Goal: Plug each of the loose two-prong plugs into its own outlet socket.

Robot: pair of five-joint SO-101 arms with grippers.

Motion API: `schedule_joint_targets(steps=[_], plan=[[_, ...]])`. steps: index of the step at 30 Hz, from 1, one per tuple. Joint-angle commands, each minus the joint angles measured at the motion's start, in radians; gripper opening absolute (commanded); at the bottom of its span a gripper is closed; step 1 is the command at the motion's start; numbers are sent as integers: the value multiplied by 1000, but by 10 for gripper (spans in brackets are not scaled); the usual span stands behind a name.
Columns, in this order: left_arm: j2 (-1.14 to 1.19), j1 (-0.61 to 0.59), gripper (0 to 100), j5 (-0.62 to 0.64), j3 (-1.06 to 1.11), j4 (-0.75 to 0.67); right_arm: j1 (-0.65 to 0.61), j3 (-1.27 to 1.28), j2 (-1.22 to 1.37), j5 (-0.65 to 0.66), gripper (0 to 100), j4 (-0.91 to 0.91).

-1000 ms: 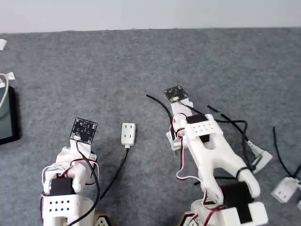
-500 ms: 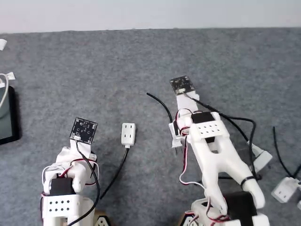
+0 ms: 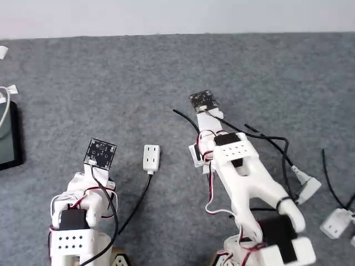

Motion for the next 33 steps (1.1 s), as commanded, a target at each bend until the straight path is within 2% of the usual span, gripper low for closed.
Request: schedule_joint_targets(steps=[1, 8, 24, 33], plan=[[-2, 6, 30, -9, -28, -25, -5, -29, 2, 29, 136, -18], [-2, 6, 30, -9, -28, -25, 16, -29, 10, 32, 76, -8], [-2, 6, 30, -11, -27, -25, 16, -32, 25, 71, 122, 41], [-2, 6, 30, -11, -27, -25, 18, -187, 166, 64, 121, 133]])
